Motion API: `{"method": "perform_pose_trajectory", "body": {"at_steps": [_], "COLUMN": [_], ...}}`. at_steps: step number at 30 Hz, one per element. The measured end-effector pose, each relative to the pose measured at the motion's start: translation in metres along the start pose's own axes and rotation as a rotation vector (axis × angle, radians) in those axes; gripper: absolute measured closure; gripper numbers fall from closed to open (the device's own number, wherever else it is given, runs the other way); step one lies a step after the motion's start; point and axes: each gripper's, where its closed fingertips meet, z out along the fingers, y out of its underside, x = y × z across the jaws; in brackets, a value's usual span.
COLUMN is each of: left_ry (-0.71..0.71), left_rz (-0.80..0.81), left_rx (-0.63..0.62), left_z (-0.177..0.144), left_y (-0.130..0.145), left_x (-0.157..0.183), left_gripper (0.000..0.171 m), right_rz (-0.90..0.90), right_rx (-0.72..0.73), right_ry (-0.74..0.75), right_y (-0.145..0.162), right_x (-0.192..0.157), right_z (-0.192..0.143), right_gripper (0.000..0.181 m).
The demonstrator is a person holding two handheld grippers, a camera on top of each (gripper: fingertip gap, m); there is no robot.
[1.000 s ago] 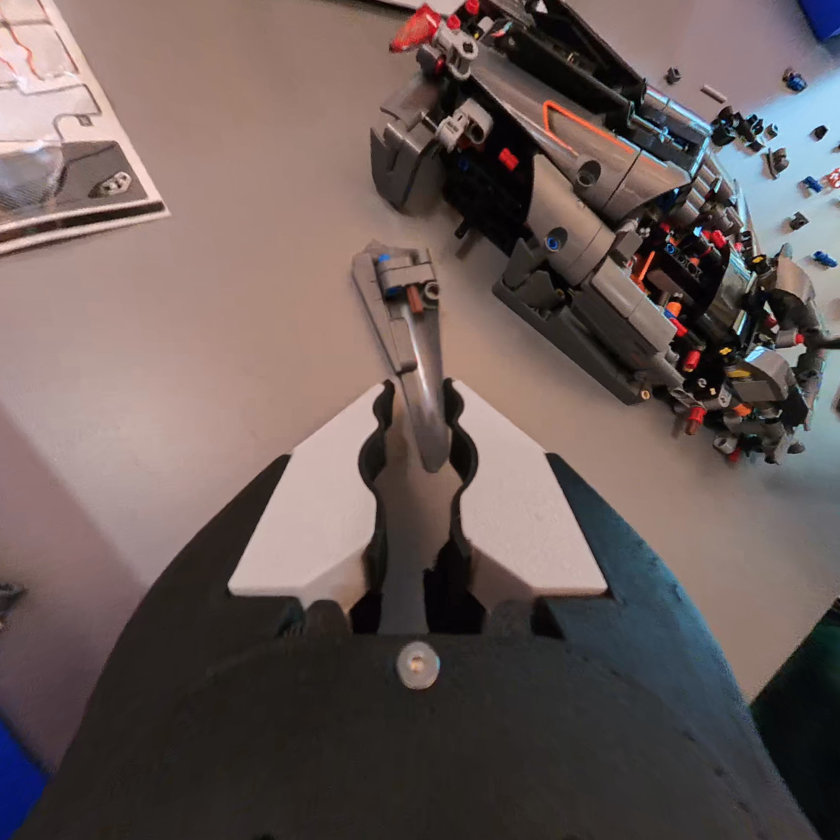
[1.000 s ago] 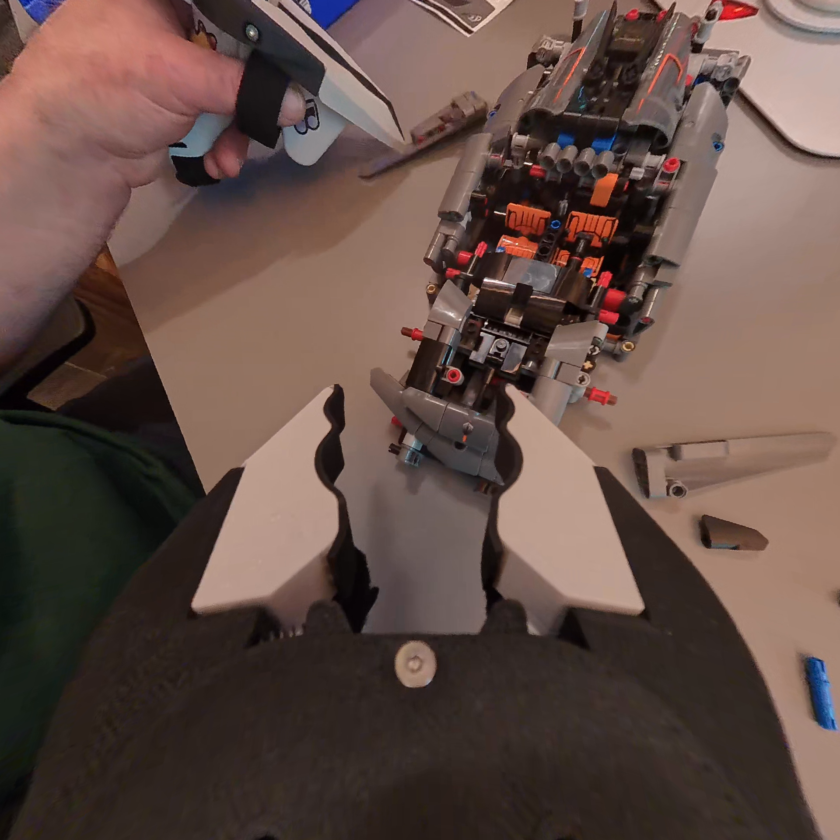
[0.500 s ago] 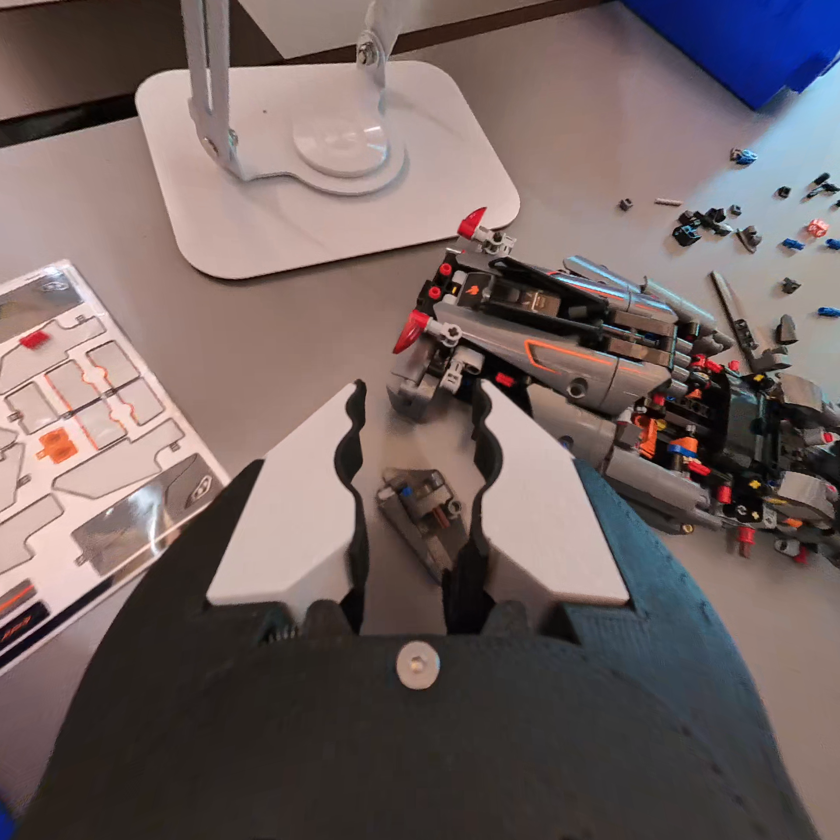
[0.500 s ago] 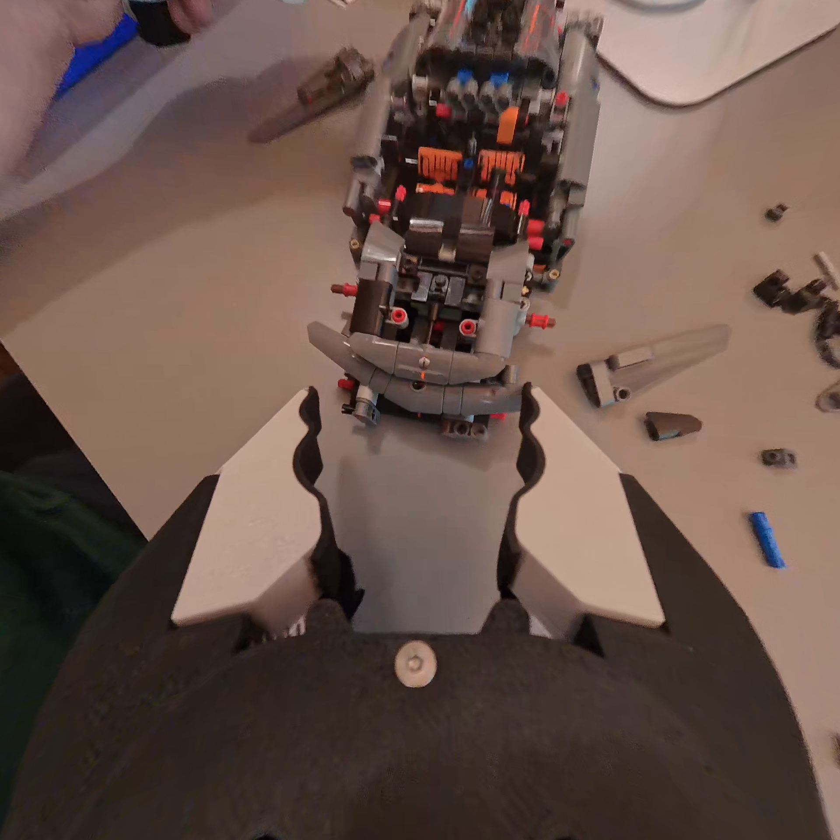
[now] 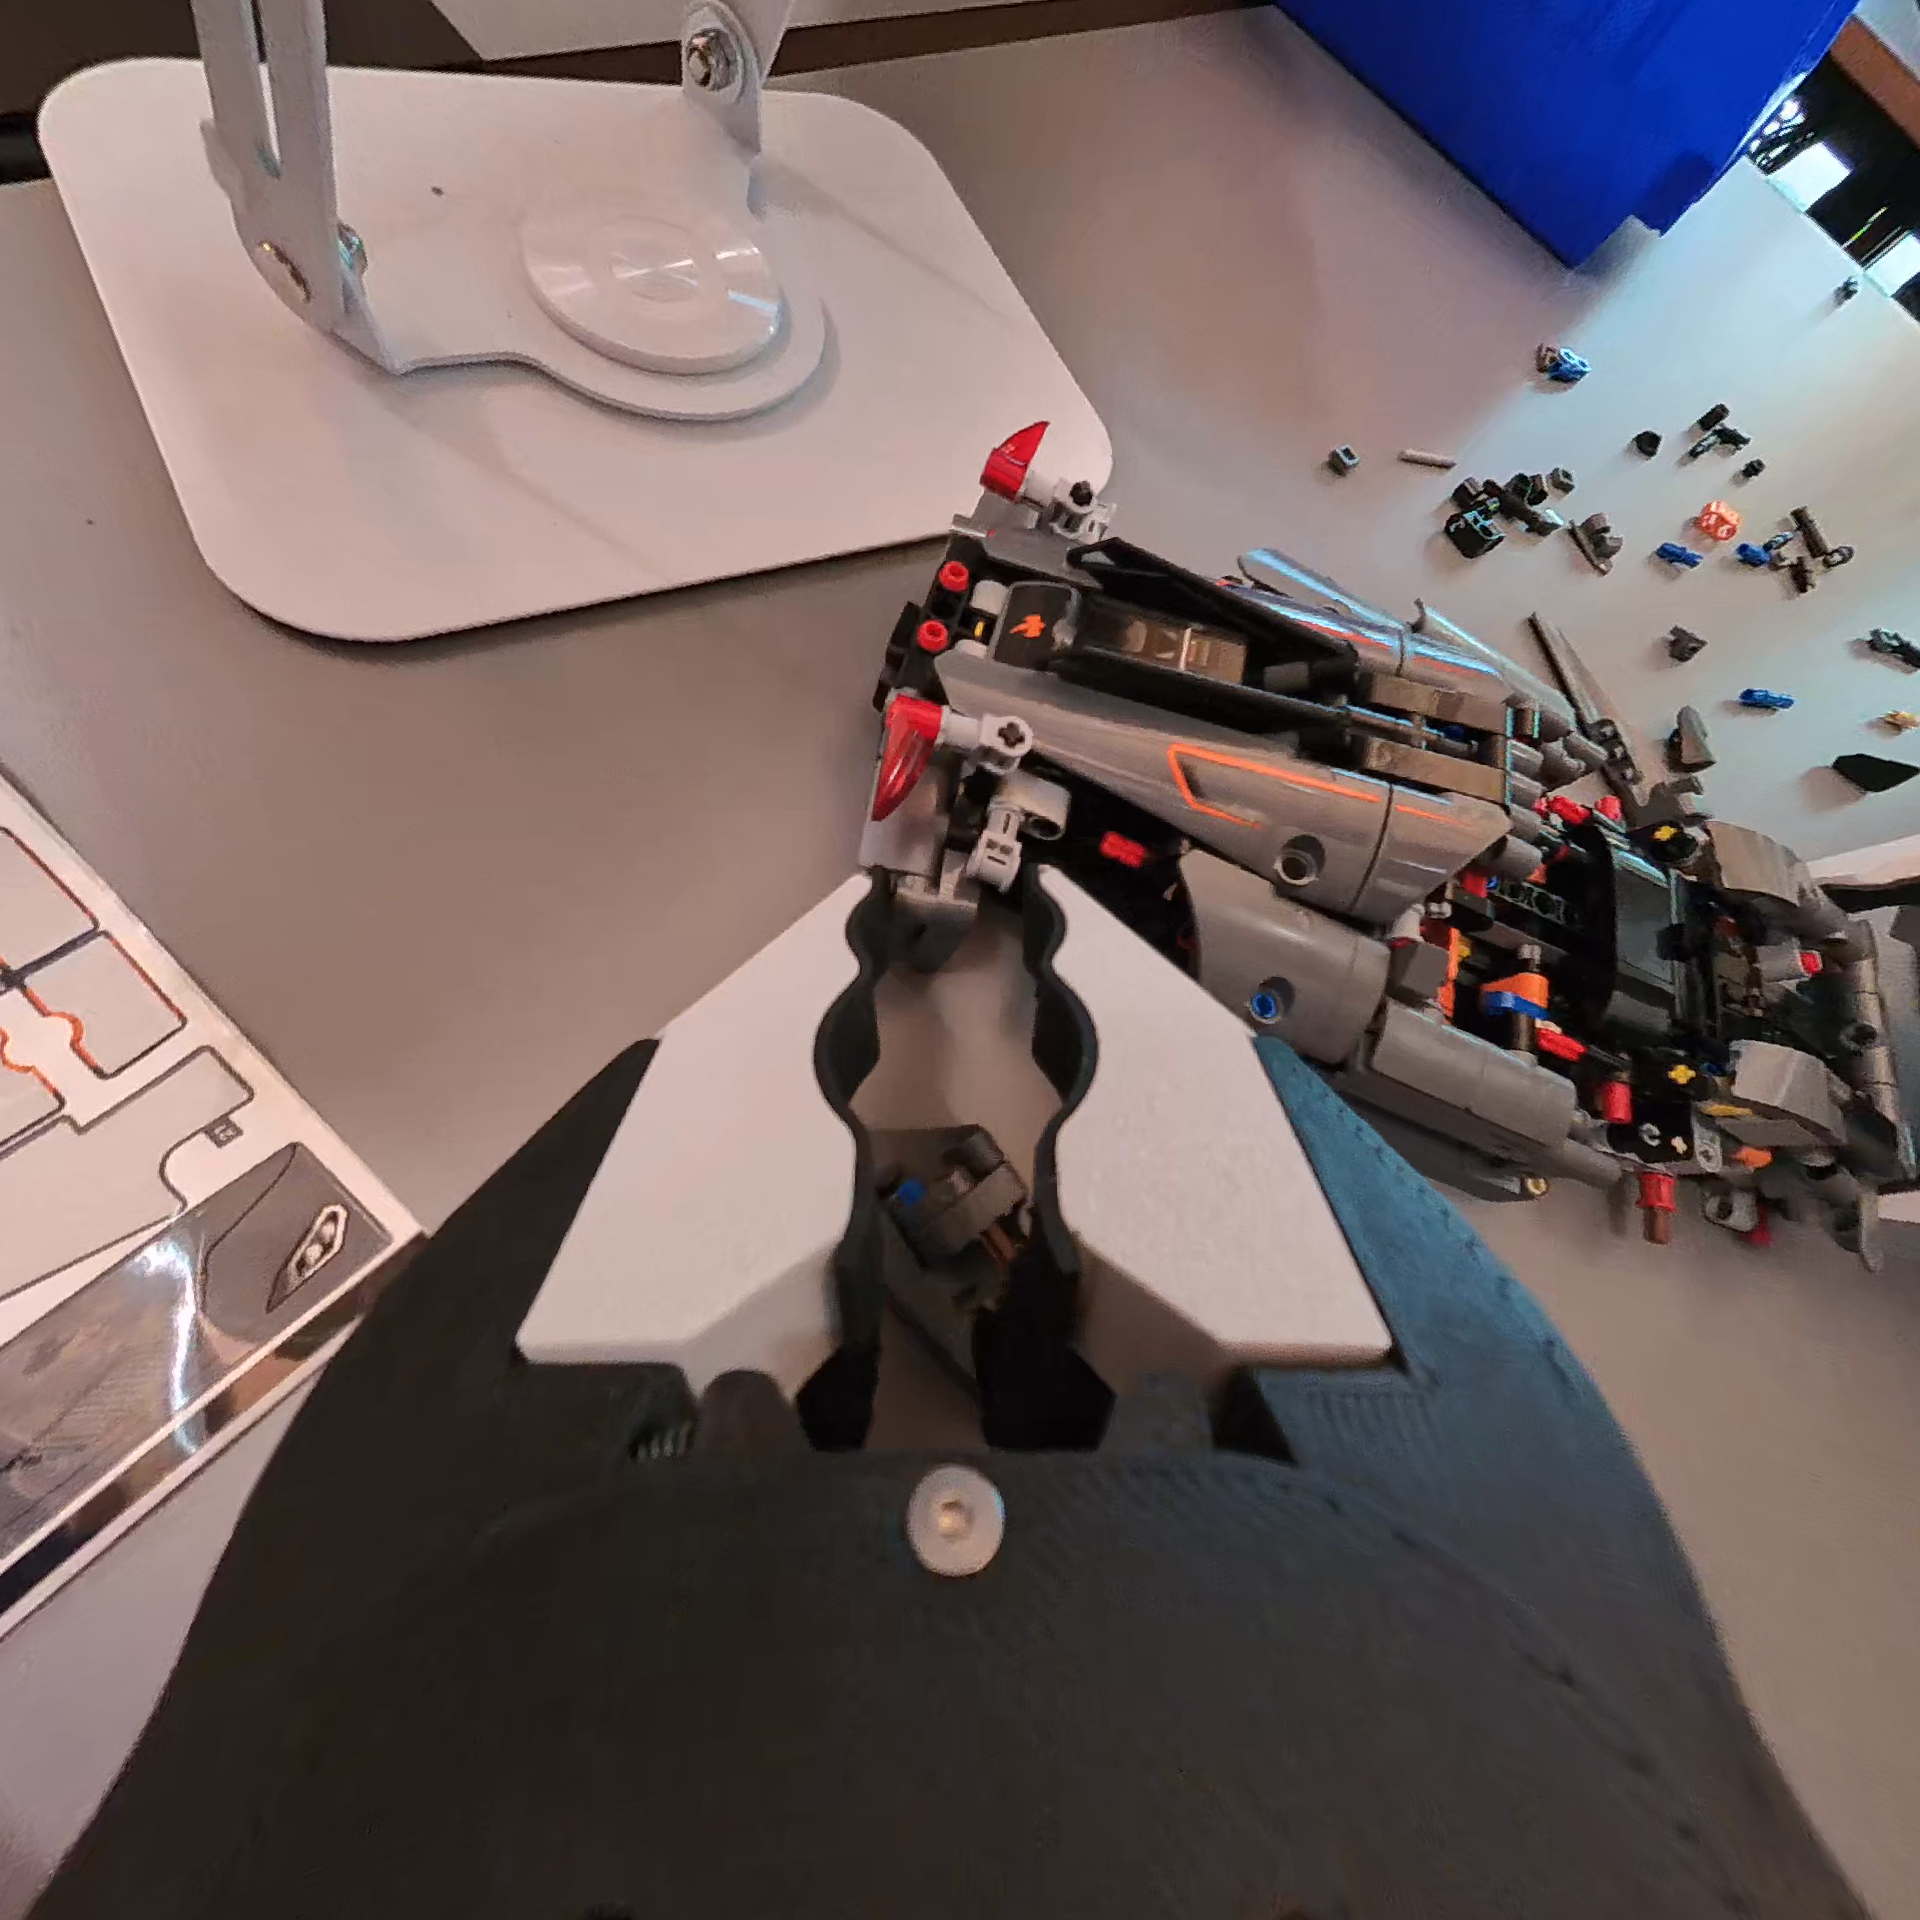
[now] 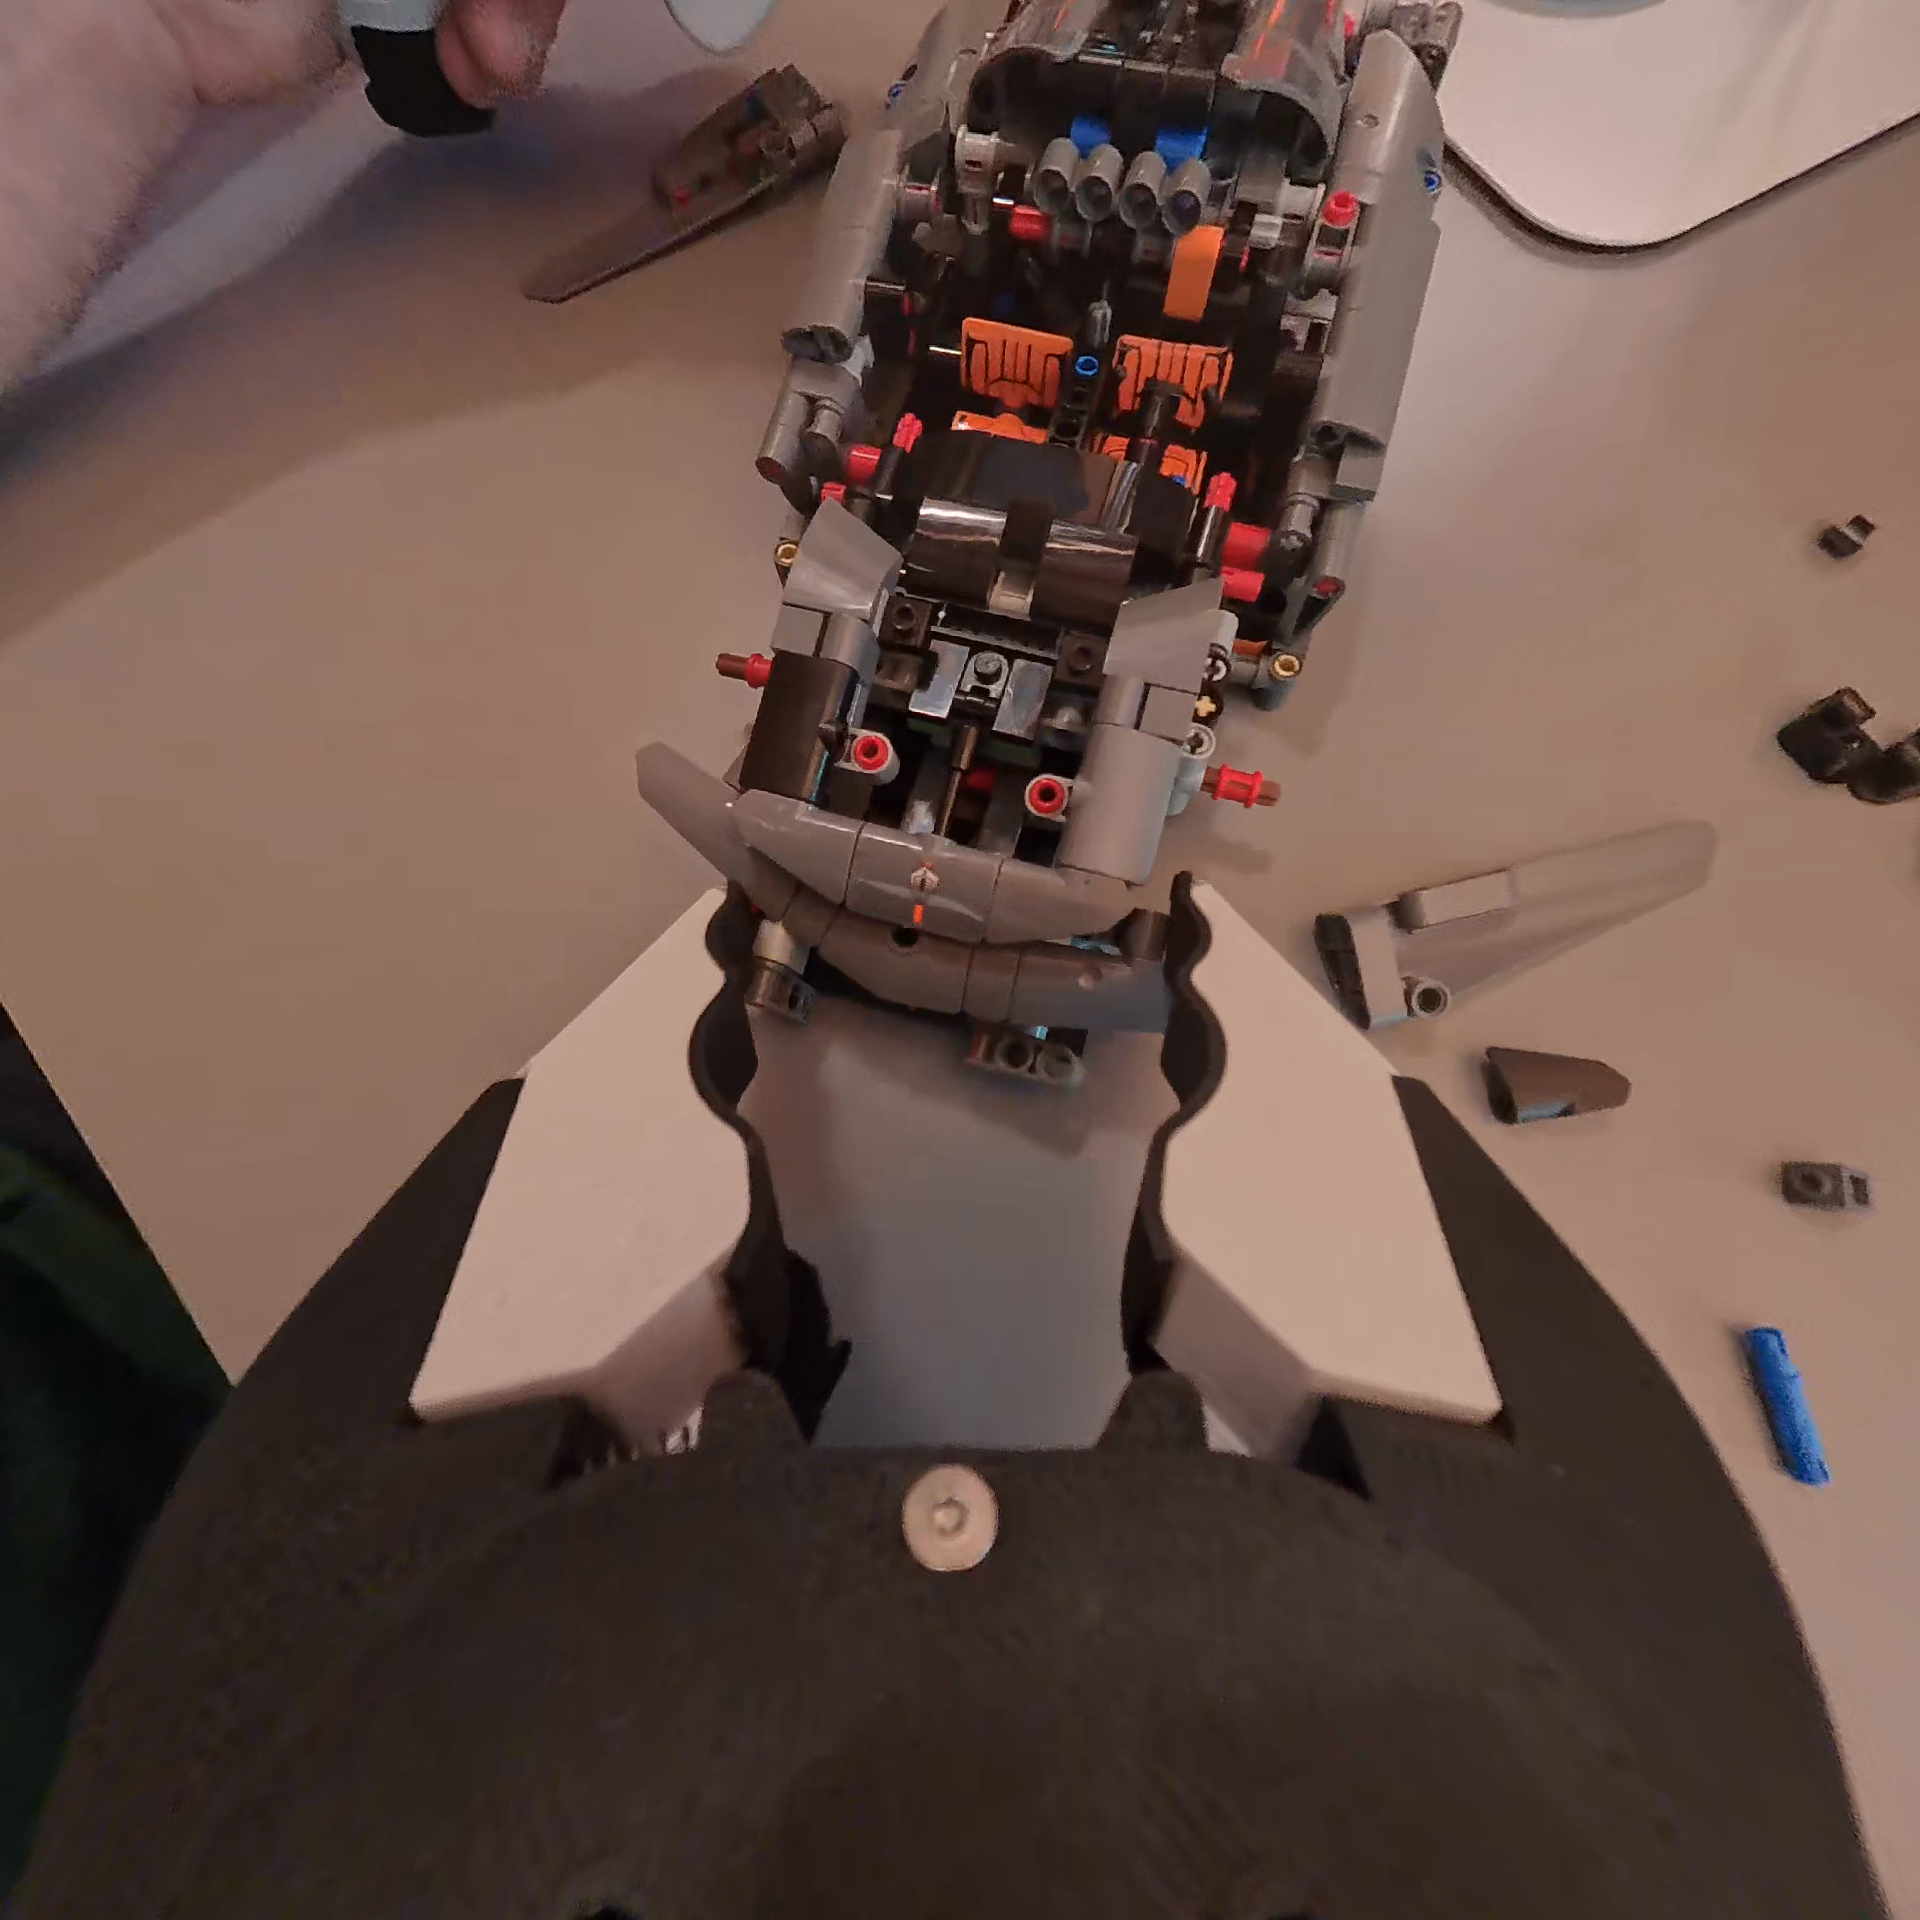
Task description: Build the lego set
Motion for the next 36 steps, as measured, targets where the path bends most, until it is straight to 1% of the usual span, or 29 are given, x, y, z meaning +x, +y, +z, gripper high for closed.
{"method": "perform_pose_trajectory", "body": {"at_steps": [5,11,21,26,28,31,33,36], "left_ry": [-0.053,-0.134,-0.147,-0.17,-0.192,-0.194,-0.171,-0.161], "left_rz": [0.051,0.097,0.087,0.088,0.079,0.05,0.044,0.051], "left_rx": [0.004,-0.008,0.009,0.023,0.039,0.047,0.049,0.034], "left_z": [0.0,0.0,-0.002,-0.006,-0.009,-0.011,-0.009,-0.003], "left_y": [0.0,0.001,0.001,-0.001,-0.003,-0.004,-0.004,-0.006], "left_x": [-0.003,-0.009,-0.016,-0.02,-0.026,-0.032,-0.033,-0.035], "left_gripper": [0.151,0.152,0.15,0.15,0.143,0.126,0.117,0.115], "right_rz": [-0.031,-0.069,-0.134,-0.152,-0.154,-0.151,-0.149,-0.146], "right_rx": [-0.02,-0.056,-0.1,-0.12,-0.12,-0.117,-0.113,-0.108], "right_ry": [-0.031,-0.09,-0.172,-0.174,-0.167,-0.165,-0.166,-0.167], "right_y": [-0.002,-0.006,-0.013,-0.016,-0.016,-0.016,-0.016,-0.016], "right_x": [0.009,0.029,0.059,0.062,0.062,0.062,0.062,0.062], "right_z": [0.002,0.005,0.014,0.016,0.015,0.015,0.015,0.016], "right_gripper": [0.103,0.103,0.103,0.103,0.103,0.103,0.103,0.103]}}
